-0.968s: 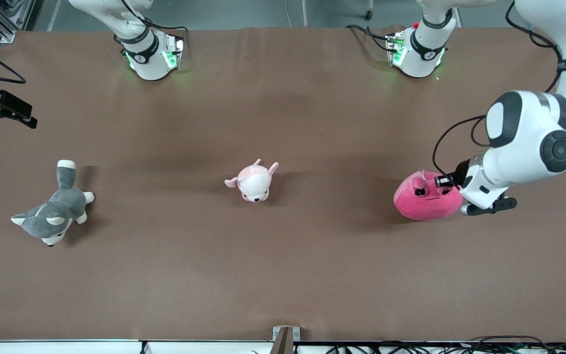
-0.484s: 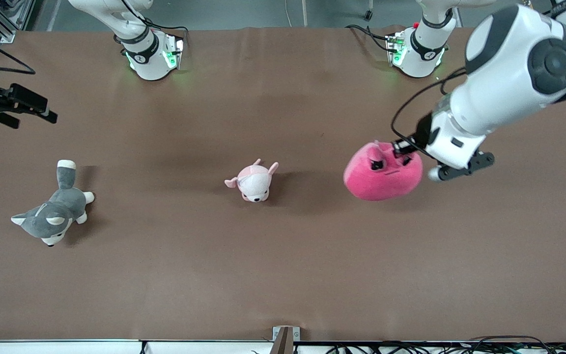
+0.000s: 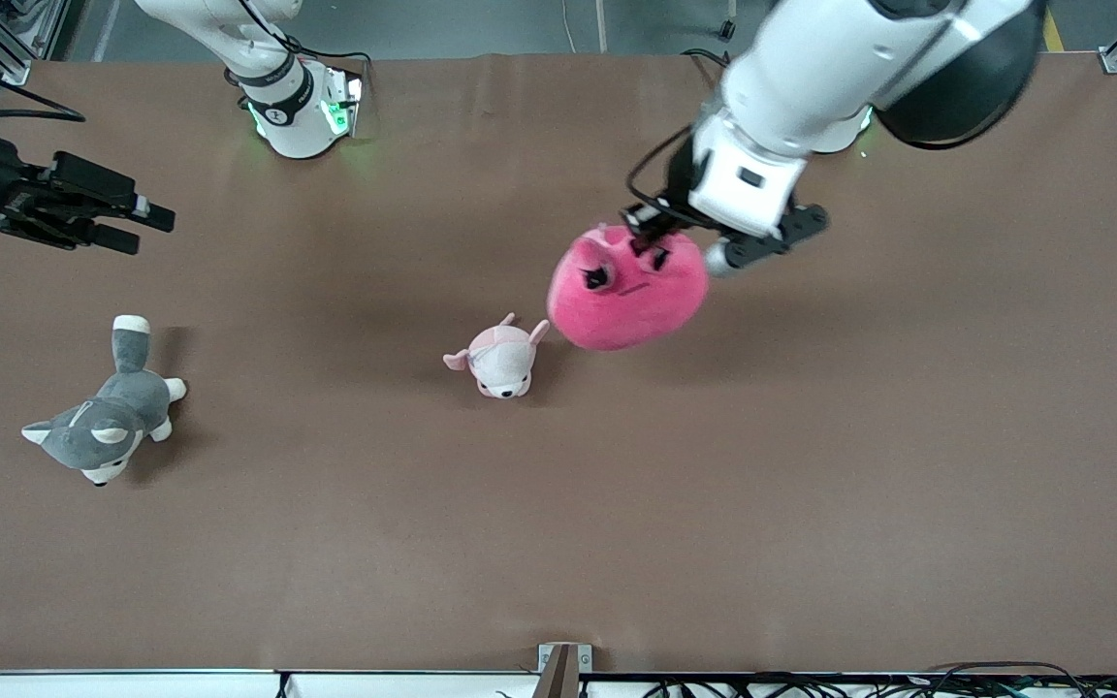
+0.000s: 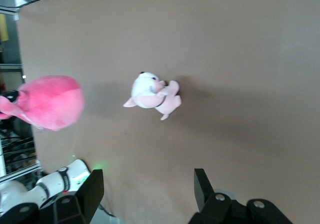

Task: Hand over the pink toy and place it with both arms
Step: 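Lift the pig with the left gripper while the right gripper approaches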

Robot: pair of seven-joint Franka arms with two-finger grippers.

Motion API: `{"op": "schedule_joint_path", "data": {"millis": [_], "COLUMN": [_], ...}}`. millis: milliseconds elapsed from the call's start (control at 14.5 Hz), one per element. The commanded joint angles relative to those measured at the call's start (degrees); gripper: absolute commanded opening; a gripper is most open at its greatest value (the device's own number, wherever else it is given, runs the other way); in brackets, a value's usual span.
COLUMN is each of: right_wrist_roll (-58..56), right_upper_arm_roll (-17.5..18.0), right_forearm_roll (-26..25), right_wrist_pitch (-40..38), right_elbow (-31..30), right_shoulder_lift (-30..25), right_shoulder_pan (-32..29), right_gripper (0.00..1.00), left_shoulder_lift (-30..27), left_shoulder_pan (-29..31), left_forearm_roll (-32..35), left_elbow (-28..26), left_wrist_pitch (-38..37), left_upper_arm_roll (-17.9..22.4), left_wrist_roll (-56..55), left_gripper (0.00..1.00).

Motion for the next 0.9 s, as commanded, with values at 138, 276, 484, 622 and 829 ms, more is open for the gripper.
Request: {"op": "schedule_joint_path", "data": {"millis": [138, 276, 484, 622, 829], "right_wrist_roll": [1.2, 1.1, 1.1, 1.0, 0.9], "right_upper_arm_roll": [0.2, 0.2, 0.2, 0.1, 0.1], "right_forearm_roll": [8.2, 12.2, 12.5, 11.5, 11.0], "right_wrist_pitch": [0.1, 0.7, 4.2, 7.4, 8.8], "right_elbow": [-0.4, -0.4, -0.4, -0.9, -1.4], "right_shoulder_lift": [1.0, 2.2, 2.4, 3.0, 4.6], "right_shoulder_pan": [3.6, 5.0, 8.8, 12.5, 15.7], "right_gripper": [0.78, 0.78, 0.78, 0.78, 0.78], "left_shoulder_lift": [4.2, 5.1, 6.1, 6.1, 5.9], "left_shoulder_pan": [-8.1, -9.7, -11.6, -11.6, -11.6], "left_forearm_roll": [-0.3, -0.1, 0.1, 0.1, 0.2], "left_elbow": [2.3, 2.2, 2.1, 2.1, 2.0], "left_wrist_pitch": [9.7, 11.1, 11.6, 11.6, 11.6], "left_upper_arm_roll": [0.3, 0.4, 0.5, 0.5, 0.5], "left_wrist_roll": [-7.0, -7.3, -7.9, -7.9, -7.9], "left_gripper": [0.0, 0.0, 0.0, 0.0, 0.0]}}
